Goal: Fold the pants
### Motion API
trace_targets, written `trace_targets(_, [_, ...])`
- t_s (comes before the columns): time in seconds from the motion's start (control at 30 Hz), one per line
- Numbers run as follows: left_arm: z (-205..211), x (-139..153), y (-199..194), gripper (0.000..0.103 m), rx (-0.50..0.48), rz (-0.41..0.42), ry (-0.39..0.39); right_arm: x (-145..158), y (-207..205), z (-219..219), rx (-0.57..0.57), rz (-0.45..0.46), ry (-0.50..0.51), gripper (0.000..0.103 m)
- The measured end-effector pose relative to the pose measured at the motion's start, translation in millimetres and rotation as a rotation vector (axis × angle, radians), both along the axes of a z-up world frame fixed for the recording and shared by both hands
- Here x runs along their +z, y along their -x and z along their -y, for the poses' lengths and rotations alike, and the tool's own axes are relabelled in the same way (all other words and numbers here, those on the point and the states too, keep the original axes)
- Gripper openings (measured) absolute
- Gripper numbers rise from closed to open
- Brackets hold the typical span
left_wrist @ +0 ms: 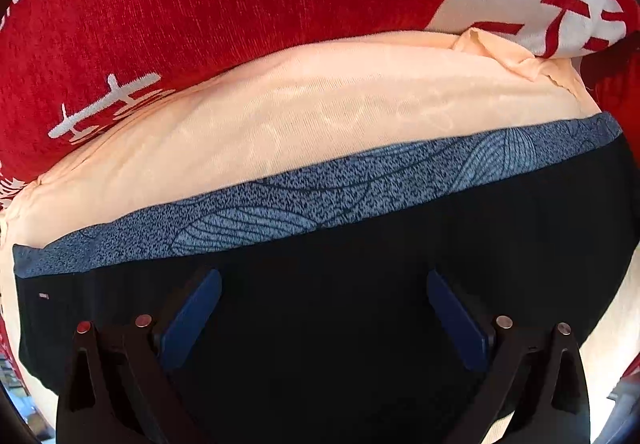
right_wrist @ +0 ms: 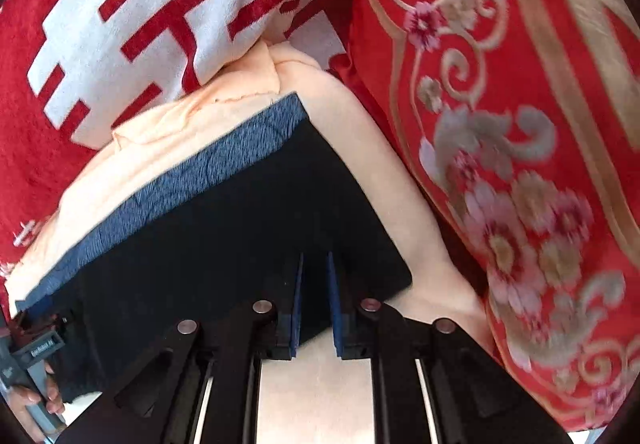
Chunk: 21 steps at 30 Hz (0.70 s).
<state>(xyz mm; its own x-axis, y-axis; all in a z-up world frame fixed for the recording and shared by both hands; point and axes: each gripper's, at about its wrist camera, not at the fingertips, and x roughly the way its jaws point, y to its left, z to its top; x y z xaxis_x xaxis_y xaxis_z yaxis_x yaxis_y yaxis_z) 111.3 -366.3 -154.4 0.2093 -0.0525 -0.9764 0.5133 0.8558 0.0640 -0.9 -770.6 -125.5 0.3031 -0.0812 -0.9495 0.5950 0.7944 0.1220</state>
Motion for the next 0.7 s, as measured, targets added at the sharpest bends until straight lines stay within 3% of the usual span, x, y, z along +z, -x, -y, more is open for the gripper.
trace_targets(0.33, [-14, 18, 18, 0.103, -0.008, 0.006, 0.009, 16, 37, -33, -0.017, -0.015, -0.066, 0.016])
trace_targets(0.7, [19, 30, 31, 0.103, -0.026, -0.001, 0.006, 12, 48, -60, 0.007, 0.002, -0.163, 0.016])
